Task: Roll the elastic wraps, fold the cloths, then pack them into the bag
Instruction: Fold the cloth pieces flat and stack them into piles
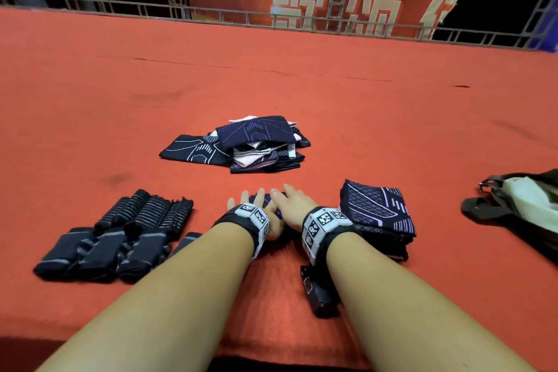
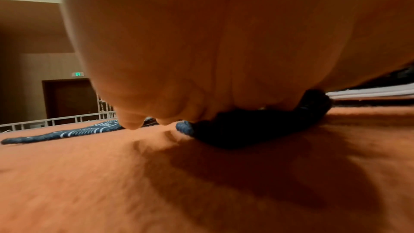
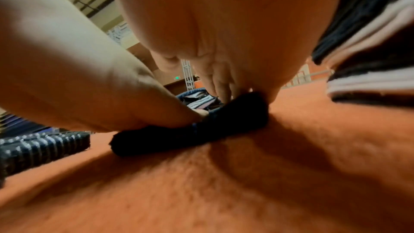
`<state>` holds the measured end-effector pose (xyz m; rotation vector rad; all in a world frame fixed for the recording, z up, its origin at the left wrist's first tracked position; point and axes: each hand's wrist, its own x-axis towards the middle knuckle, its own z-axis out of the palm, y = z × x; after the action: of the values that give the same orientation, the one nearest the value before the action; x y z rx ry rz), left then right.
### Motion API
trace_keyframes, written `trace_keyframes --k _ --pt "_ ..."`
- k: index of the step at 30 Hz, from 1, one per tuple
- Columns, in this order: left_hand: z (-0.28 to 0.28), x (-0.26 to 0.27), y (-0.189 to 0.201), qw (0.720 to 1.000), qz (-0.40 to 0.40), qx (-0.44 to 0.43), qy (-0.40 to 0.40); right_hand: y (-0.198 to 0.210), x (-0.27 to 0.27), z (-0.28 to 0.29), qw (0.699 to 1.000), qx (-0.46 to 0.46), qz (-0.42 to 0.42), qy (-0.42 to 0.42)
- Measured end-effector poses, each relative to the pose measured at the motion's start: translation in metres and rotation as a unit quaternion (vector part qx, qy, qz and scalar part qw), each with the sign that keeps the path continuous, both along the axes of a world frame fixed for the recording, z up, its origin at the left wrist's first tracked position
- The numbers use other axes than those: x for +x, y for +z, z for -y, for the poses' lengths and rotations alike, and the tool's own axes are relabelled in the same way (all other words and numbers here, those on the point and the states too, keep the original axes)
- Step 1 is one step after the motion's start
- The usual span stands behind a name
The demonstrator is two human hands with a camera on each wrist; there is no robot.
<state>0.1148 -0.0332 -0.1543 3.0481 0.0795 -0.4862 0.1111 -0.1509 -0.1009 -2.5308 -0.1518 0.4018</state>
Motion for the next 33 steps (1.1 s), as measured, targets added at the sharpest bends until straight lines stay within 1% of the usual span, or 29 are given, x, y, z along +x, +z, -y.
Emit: trace_keyframes --k 2,4,5,6,8,9,11,12,13,15,17,19,22,23,25,26,27,28,31,33 --pt "-0.005 0.008 -0.012 1.0 -0.012 -0.012 0.005 -0.008 0.001 -0.002 0.999 0.012 -0.036 -0.007" --pt "-0.01 0.019 -0.03 0.999 -0.03 -0.025 -0.005 -0.015 0.003 -0.002 0.998 -0.008 -0.055 0.002" --pt "-0.014 0.028 -0.044 0.999 -0.039 -0.037 -0.004 -0.017 0.004 -0.003 0.998 -0.021 -0.058 0.013" --pt "-0.019 0.046 -0.069 0.997 -0.052 -0.055 -0.001 -0.017 0.004 -0.003 0.997 -0.035 -0.058 0.023" --pt "-0.025 0.075 -0.107 0.995 -0.05 -0.079 0.018 -0.012 0.002 -0.003 0.996 -0.05 -0.058 0.039" --pt "-0.023 0.077 -0.106 0.996 -0.052 -0.065 0.016 -0.01 0.001 -0.004 0.996 -0.055 -0.062 0.043" --pt "-0.016 0.051 -0.066 0.999 -0.039 -0.033 -0.004 -0.004 0.0 -0.004 0.993 -0.069 -0.078 0.054" --pt "-0.011 0.029 -0.035 0.999 -0.032 -0.031 -0.016 -0.002 0.0 -0.003 0.992 -0.073 -0.084 0.062" --pt "-0.009 0.019 -0.019 0.998 -0.033 -0.031 -0.037 0.0 0.0 -0.002 0.991 -0.074 -0.089 0.071" --pt "-0.004 0.003 0.001 0.998 -0.016 -0.04 -0.053 0.005 -0.001 -0.001 0.99 -0.064 -0.099 0.078" --pt "-0.001 -0.006 0.013 0.998 -0.017 -0.02 -0.056 0.004 0.0 -0.001 0.99 -0.06 -0.104 0.078" --pt "0.002 -0.006 0.015 0.998 -0.05 0.001 -0.045 0.004 0.0 -0.001 0.99 -0.058 -0.11 0.073" --pt "0.003 -0.009 0.022 0.998 -0.045 -0.028 -0.033 0.008 -0.004 0.0 0.991 -0.039 -0.11 0.063" --pt "0.003 -0.012 0.026 0.998 -0.042 -0.025 -0.041 0.006 -0.004 0.001 0.992 -0.036 -0.104 0.06" --pt "0.002 -0.009 0.036 0.997 -0.062 -0.022 -0.038 0.006 -0.004 0.002 0.992 -0.06 -0.082 0.071" --pt "0.001 -0.006 0.039 0.996 -0.07 -0.037 -0.031 0.002 -0.002 0.003 0.991 -0.082 -0.069 0.084" --pt "0.002 -0.005 0.045 0.996 -0.058 -0.058 -0.022 -0.002 -0.001 0.005 0.99 -0.088 -0.063 0.085" --pt "0.001 -0.002 0.048 0.996 -0.025 -0.082 0.001 -0.002 0.0 0.005 0.992 -0.079 -0.069 0.07" --pt "-0.002 0.003 0.056 0.985 0.046 -0.139 0.094 -0.001 0.008 0.008 0.997 -0.04 -0.069 0.017" --pt "-0.004 0.0 0.062 0.969 0.06 -0.179 0.158 -0.001 0.009 0.011 0.999 -0.024 -0.029 0.008"
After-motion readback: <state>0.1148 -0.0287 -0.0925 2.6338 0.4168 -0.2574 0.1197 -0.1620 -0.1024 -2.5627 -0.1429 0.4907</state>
